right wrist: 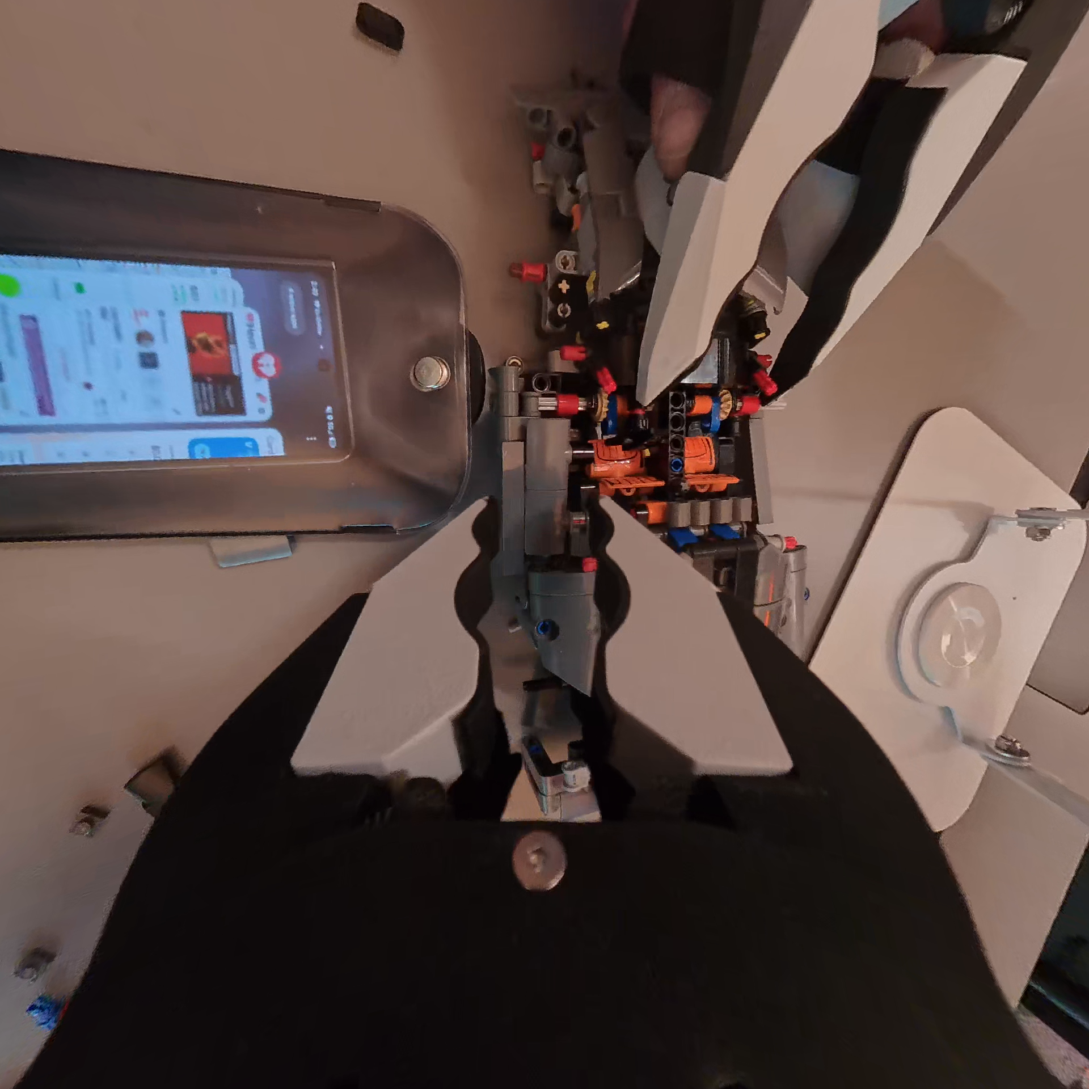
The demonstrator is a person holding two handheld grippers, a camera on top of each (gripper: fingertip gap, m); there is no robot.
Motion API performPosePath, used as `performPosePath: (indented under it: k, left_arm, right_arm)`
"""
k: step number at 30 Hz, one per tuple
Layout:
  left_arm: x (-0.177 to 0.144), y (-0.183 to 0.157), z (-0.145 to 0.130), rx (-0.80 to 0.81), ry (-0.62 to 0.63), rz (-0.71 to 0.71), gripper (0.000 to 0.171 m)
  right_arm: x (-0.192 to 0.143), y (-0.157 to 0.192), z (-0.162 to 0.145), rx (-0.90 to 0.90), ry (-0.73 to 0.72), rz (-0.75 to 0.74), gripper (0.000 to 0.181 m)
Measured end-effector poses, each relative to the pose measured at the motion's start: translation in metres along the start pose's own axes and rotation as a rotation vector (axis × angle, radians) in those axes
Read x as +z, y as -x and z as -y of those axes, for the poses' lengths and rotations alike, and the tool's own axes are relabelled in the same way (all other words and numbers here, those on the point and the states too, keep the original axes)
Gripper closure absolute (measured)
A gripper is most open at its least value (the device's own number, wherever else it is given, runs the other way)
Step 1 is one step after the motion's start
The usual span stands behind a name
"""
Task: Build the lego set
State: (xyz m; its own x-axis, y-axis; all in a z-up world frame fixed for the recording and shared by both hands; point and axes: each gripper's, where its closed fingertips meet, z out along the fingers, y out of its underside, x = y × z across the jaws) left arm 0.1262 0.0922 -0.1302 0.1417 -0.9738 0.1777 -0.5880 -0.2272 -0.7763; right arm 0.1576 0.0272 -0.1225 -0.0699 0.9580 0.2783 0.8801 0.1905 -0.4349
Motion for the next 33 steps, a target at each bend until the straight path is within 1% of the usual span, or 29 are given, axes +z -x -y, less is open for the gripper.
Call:
performPosePath:
  k: [1, 3, 6, 8, 12, 15, 17, 20, 22, 24, 28, 31, 33]
  left_arm:
    - [0.0, 0.0, 0.0, 0.0, 0.0, 0.0, 0.112]
    - [0.0, 0.0, 0.0, -0.001, -0.001, -0.001, 0.112]
    - [0.0, 0.0, 0.0, -0.001, -0.001, -0.001, 0.112]
    - [0.0, 0.0, 0.0, 0.0, -0.001, 0.0, 0.112]
    - [-0.001, 0.0, 0.0, 0.0, 0.003, 0.004, 0.112]
    - [-0.006, 0.003, 0.001, 0.018, 0.004, 0.037, 0.107]
    - [-0.015, 0.0, 0.011, 0.021, -0.049, 0.028, 0.1]
    - [-0.036, -0.02, 0.033, 0.088, -0.151, -0.019, 0.098]
    - [-0.044, -0.044, 0.04, 0.168, -0.169, -0.086, 0.103]
    - [-0.038, -0.058, 0.035, 0.229, -0.123, -0.107, 0.103]
    - [-0.012, -0.068, 0.02, 0.285, -0.017, -0.125, 0.103]
    - [0.001, -0.075, 0.009, 0.322, 0.053, -0.137, 0.11]
    - [0.005, -0.076, 0.008, 0.332, 0.065, -0.134, 0.115]
  right_arm:
    - [0.001, 0.0, 0.0, 0.009, 0.0, 0.005, 0.149]
    - [0.006, 0.002, -0.001, 0.005, -0.007, 0.014, 0.153]
    - [0.014, 0.004, -0.005, 0.0, 0.022, 0.016, 0.159]
    - [0.014, 0.004, -0.004, 0.002, 0.031, 0.01, 0.159]
    - [0.006, 0.001, 0.005, -0.008, 0.002, -0.015, 0.161]
    - [0.002, 0.0, 0.013, -0.017, -0.017, -0.042, 0.161]
    - [0.002, -0.001, 0.013, -0.021, -0.023, -0.05, 0.161]
    - [0.001, -0.002, 0.016, -0.006, -0.047, -0.05, 0.161]
    - [0.002, -0.003, 0.018, 0.002, -0.06, -0.053, 0.161]
    - [0.002, -0.004, 0.02, 0.008, -0.071, -0.057, 0.161]
    - [0.003, -0.005, 0.022, 0.013, -0.088, -0.063, 0.161]
    - [0.002, -0.006, 0.022, 0.01, -0.096, -0.071, 0.161]
    - [0.001, -0.006, 0.025, 0.013, -0.111, -0.074, 0.162]
